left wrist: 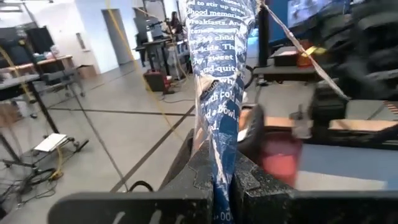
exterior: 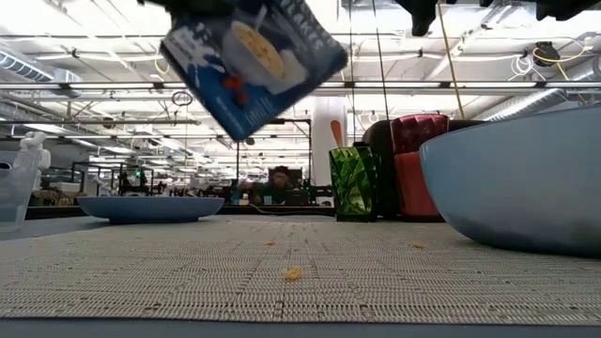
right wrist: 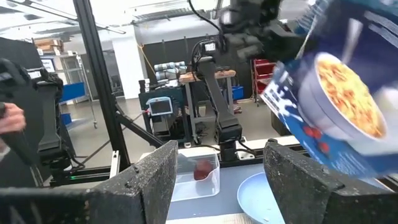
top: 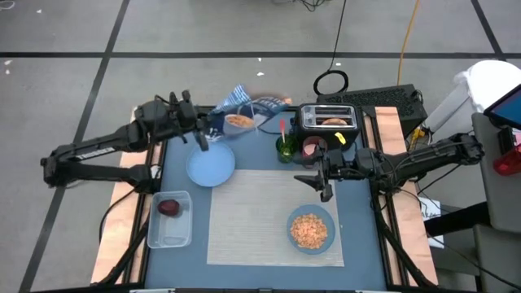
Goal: Arrange a breakfast setting
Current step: Pour the cereal into the blue bowl
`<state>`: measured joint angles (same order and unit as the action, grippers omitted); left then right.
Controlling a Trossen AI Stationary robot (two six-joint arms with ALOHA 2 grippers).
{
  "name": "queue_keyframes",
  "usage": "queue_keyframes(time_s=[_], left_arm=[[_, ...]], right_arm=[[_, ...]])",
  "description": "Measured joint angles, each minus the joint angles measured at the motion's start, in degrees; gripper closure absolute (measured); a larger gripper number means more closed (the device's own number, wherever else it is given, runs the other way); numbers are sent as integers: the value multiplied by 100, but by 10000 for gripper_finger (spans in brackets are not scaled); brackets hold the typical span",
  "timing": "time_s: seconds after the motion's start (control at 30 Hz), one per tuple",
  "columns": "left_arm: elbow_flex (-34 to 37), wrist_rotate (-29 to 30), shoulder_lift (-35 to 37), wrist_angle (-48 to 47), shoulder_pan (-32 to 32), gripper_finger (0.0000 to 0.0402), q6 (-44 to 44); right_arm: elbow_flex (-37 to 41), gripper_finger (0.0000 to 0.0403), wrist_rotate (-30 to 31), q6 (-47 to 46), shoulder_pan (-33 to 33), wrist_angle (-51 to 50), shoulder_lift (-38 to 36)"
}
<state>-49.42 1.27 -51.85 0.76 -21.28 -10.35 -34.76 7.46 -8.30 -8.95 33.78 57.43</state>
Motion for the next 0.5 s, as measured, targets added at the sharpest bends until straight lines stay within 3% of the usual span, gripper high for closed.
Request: queue_keyframes(time_s=[0.23, 0.5], left_arm=[[1199, -1135, 6, 1469, -1445, 396, -23], [2351, -1877, -232, 3183, -2737, 396, 255]], right_arm=[[0, 177, -9, -144, 0, -24, 0], [1, 177, -5, -138, 0, -31, 0]])
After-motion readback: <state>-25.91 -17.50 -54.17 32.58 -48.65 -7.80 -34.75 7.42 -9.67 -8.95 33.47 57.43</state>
